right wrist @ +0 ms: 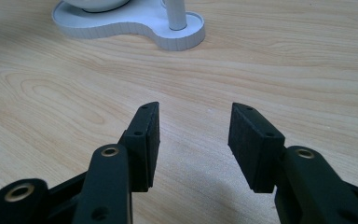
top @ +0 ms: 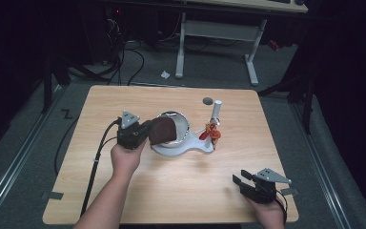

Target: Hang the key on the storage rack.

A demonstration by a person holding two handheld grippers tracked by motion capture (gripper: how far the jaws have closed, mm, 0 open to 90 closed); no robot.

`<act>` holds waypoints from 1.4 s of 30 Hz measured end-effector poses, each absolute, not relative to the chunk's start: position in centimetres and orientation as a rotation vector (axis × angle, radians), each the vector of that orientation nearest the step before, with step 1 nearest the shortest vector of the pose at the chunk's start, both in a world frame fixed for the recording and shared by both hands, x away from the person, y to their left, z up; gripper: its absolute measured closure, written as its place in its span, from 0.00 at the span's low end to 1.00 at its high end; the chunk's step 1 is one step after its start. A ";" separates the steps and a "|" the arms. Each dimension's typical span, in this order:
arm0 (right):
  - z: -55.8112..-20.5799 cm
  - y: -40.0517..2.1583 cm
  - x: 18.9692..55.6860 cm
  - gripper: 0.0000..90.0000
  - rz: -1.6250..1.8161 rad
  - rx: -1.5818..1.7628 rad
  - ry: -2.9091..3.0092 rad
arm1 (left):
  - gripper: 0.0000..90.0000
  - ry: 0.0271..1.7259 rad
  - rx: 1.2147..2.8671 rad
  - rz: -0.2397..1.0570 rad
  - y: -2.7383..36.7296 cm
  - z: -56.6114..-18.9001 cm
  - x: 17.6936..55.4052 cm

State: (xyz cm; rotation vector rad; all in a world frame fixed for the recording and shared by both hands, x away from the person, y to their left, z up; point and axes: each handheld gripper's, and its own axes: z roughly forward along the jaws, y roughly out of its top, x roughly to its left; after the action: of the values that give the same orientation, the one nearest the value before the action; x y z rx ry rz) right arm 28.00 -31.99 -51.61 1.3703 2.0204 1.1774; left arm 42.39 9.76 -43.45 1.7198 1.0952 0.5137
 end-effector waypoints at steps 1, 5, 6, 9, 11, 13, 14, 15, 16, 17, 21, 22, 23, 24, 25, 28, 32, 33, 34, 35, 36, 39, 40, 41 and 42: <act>-51.6 -32.0 28.0 0.60 1.179 1.373 2.019 | 0.96 1.097 1.721 0.513 9.8 -43.5 42.4; -51.6 -32.1 28.1 0.60 1.180 1.370 2.017 | 0.94 1.103 1.720 0.523 9.8 -43.7 42.7; -51.6 -32.1 28.1 0.60 1.181 1.370 2.017 | 0.94 1.104 1.720 0.522 9.8 -43.7 42.7; -51.6 -32.2 28.1 0.60 1.182 1.369 2.017 | 0.93 1.113 1.713 0.521 9.8 -43.9 43.0; -51.6 -32.1 28.0 0.60 1.185 1.372 2.016 | 0.93 1.114 1.709 0.518 9.8 -43.9 43.2; -51.5 -32.2 28.0 0.60 1.187 1.368 2.014 | 0.93 1.115 1.708 0.519 9.8 -44.0 43.4; -51.5 -32.2 28.0 0.60 1.187 1.367 2.014 | 0.92 1.114 1.707 0.519 9.8 -44.1 43.4; -51.5 -32.2 28.0 0.60 1.187 1.370 2.013 | 0.92 1.111 1.709 0.525 9.8 -44.1 43.4; -51.6 -32.2 28.1 0.60 1.186 1.368 2.014 | 0.91 1.108 1.712 0.534 9.8 -44.1 43.4; -51.6 -32.2 28.1 0.60 1.186 1.368 2.015 | 0.90 1.102 1.719 0.546 9.8 -44.2 43.4; -51.6 -32.1 28.1 0.60 1.181 1.368 2.019 | 0.81 1.095 1.711 0.531 9.8 -44.4 43.4; -51.6 -32.1 28.1 0.60 1.180 1.370 2.020 | 0.80 1.093 1.710 0.534 9.7 -44.4 43.4; -51.6 -32.1 28.1 0.60 1.180 1.369 2.020 | 0.80 1.093 1.710 0.535 9.7 -44.4 43.4; -51.6 -32.1 28.1 0.60 1.180 1.367 2.020 | 0.79 1.092 1.708 0.533 9.7 -44.4 43.4; -51.6 -32.1 28.1 0.60 1.179 1.365 2.020 | 0.78 1.091 1.708 0.534 9.6 -44.4 43.4; -51.6 -32.1 28.1 0.60 1.179 1.368 2.019 | 0.76 1.089 1.703 0.533 9.6 -44.4 43.3; -51.6 -32.1 28.1 0.60 1.179 1.366 2.022 | 0.75 1.079 1.696 0.541 9.5 -44.4 43.1; -51.6 -32.1 28.1 0.60 1.179 1.366 2.023 | 0.74 1.077 1.694 0.542 9.5 -44.4 43.0; -51.6 -32.1 28.1 0.60 1.178 1.366 2.023 | 0.73 1.073 1.694 0.544 9.5 -44.4 42.9; -51.6 -32.1 28.1 0.60 1.178 1.366 2.024 | 0.72 1.073 1.693 0.545 9.4 -44.4 42.8; -51.6 -32.1 28.1 0.60 1.179 1.362 2.025 | 0.71 1.074 1.693 0.547 9.4 -44.4 42.8; -51.6 -32.1 28.1 0.60 1.176 1.360 2.027 | 0.68 1.073 1.686 0.544 9.3 -44.4 42.6; -51.6 -32.1 28.1 0.60 1.177 1.362 2.027 | 0.67 1.067 1.682 0.544 9.3 -44.3 42.5; -51.6 -32.0 28.1 0.60 1.177 1.360 2.027 | 0.66 1.063 1.676 0.543 9.3 -44.2 42.5; -51.6 -32.0 28.1 0.60 1.177 1.360 2.026 | 0.65 1.057 1.677 0.546 9.2 -44.1 42.3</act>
State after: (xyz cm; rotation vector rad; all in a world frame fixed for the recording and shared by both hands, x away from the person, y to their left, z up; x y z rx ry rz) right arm 28.09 -32.03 -51.58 1.3603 2.0263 1.1772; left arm 42.35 9.24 -44.12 1.6766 1.0568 0.5461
